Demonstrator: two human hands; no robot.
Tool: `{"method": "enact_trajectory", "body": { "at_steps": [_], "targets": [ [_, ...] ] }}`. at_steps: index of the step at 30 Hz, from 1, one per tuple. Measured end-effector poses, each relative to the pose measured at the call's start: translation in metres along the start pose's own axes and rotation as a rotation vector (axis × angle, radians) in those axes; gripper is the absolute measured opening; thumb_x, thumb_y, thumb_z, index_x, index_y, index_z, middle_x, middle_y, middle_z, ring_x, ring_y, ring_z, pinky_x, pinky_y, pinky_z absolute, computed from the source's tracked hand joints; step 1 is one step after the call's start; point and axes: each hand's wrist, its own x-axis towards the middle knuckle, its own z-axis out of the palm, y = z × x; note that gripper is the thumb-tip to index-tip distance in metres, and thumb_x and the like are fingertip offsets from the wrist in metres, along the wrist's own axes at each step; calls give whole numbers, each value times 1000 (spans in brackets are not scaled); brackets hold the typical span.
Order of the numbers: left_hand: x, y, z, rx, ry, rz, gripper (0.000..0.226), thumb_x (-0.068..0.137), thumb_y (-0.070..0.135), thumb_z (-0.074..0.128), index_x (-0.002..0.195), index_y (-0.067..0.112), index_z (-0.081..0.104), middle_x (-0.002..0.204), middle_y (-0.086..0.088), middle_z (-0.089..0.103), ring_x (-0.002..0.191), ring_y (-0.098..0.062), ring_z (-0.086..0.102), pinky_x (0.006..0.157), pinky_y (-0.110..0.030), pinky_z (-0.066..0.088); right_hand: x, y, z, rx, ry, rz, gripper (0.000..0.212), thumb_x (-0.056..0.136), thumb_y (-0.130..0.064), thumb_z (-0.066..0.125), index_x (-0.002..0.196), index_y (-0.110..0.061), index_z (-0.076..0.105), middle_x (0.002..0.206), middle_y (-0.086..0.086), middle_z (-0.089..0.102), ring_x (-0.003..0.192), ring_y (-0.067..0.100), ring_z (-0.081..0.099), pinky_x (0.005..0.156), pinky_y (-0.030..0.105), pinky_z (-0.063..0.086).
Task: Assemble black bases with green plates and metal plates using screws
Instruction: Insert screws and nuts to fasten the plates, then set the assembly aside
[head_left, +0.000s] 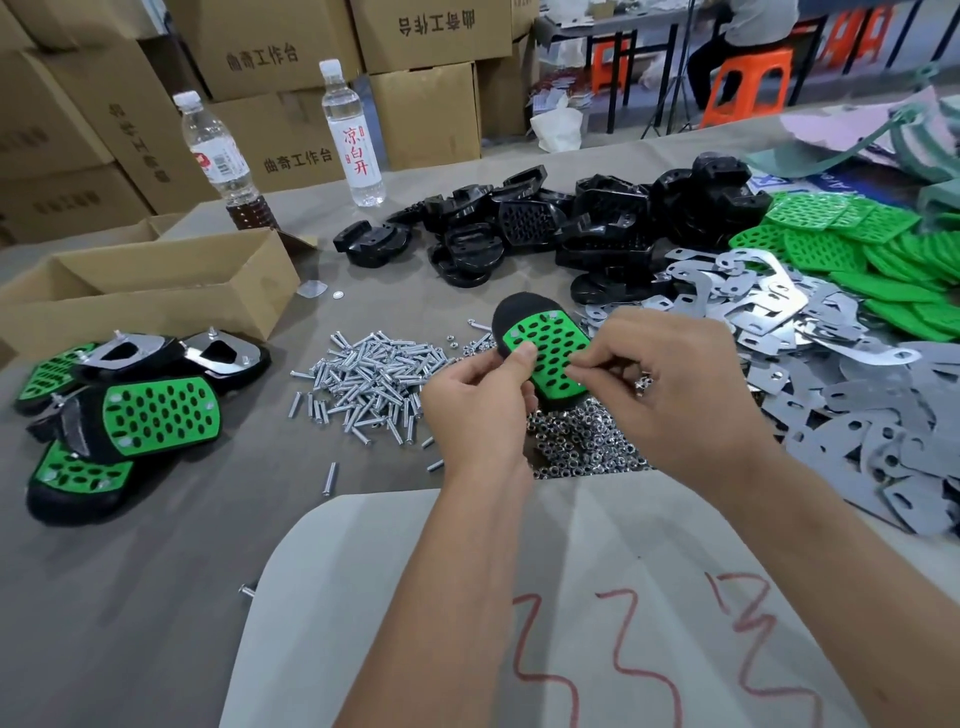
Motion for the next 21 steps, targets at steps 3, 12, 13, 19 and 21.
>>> {"method": "enact_trajectory", "body": {
  "at_steps": [3,12,13,19,21],
  "targets": [
    [3,-1,1,-37,24,-23,52,85,-4,78,41,22,69,46,5,54,38,-6,45,42,-16,40,-2,-2,8,-48,58,22,14,83,2,81,76,-4,71,71,6,64,63,22,56,59,36,44],
    [2,5,-1,-78,93,-50,13,87,-1,78,96,1,69,62,-3,60,39,-5,48,42,-16,42,-6,7,16,509,30,433,10,88,-17,82,79,-20,79,67,3,70,56,12,59,57,32,50],
    [2,5,-1,-69,85,-44,19,87,0,78,104,0,68,64,-3,60,39,-4,48,42,-16,42,-7,9,15,559,36,478,10,88,-19,82,79,-21,80,64,10,68,53,15,55,55,35,47],
    [1,4,0,-49,57,20,16,88,2,78,97,6,65,60,-3,59,40,-6,48,42,-17,42,-8,10,19,590,129,701,32,81,-38,87,97,-17,69,87,14,68,52,20,56,44,29,48],
    [2,4,-1,-63,54,12,17,88,3,78,98,6,65,60,-2,59,41,-6,49,43,-17,42,-7,8,20,724,9,783,34,90,-38,79,110,-14,66,101,15,71,58,23,62,47,32,53]
  ]
}}
